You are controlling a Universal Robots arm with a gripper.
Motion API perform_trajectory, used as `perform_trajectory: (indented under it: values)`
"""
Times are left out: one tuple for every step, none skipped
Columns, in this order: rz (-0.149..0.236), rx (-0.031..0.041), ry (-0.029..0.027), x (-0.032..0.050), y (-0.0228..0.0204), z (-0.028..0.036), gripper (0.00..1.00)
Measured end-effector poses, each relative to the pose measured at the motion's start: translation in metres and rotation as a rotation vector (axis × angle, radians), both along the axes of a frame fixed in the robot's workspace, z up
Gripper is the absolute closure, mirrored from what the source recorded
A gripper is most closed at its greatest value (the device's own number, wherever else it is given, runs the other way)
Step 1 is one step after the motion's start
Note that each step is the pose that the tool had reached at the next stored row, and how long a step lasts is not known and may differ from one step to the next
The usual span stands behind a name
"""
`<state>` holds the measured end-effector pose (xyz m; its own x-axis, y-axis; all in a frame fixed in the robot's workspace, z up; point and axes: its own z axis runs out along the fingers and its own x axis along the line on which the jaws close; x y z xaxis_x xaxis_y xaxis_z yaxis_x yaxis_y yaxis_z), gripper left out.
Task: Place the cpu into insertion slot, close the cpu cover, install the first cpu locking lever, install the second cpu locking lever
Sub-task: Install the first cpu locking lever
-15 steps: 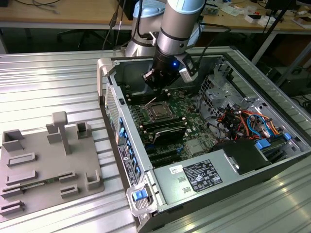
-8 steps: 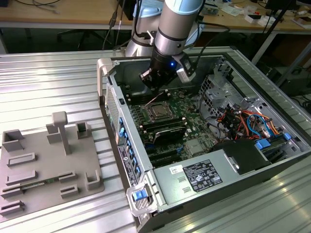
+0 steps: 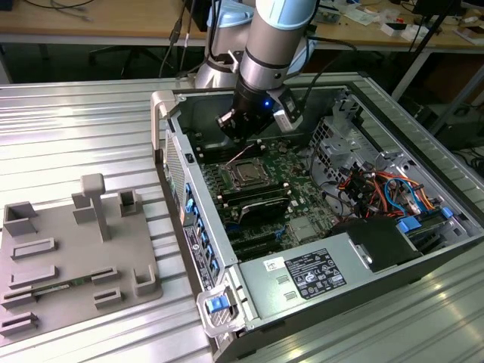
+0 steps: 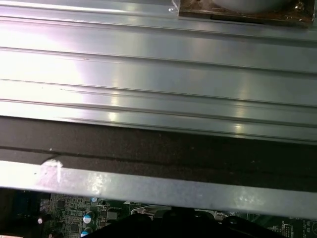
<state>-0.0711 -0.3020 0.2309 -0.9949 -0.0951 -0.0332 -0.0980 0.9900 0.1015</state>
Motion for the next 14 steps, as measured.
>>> perform_trajectory:
  values:
    - [0.001,0.0,0.0,0.0002,-0.0001,-0.0004,0.89]
    - [0.001,-0.0001,0.0001,0.0003,-0.0003,-0.0007,0.89]
    - [0.002,0.0,0.0,0.0003,-0.0006,-0.001,0.89]
    - [0.002,0.0,0.0,0.0004,-0.0009,-0.0012,0.89]
    - [0.003,0.0001,0.0,0.0004,-0.0014,-0.0013,0.89]
    - [0.003,0.0,0.0,0.0004,-0.0019,-0.0013,0.89]
    - [0.004,0.0,0.0,0.0004,-0.0024,-0.0013,0.89]
    - [0.004,0.0,0.0,0.0004,-0.0029,-0.0013,0.89]
    - [0.004,0.0,0.0,0.0004,-0.0035,-0.0014,0.89]
    - [0.005,0.0,0.0,0.0004,-0.0041,-0.0014,0.89]
    - [0.005,0.0,0.0,0.0004,-0.0046,-0.0014,0.89]
    - [0.006,0.0,0.0,0.0004,-0.0053,-0.0014,0.89]
    - [0.006,0.0,0.0,0.0004,-0.006,-0.0014,0.89]
    - [0.006,0.0,0.0,0.0004,-0.0068,-0.0014,0.89]
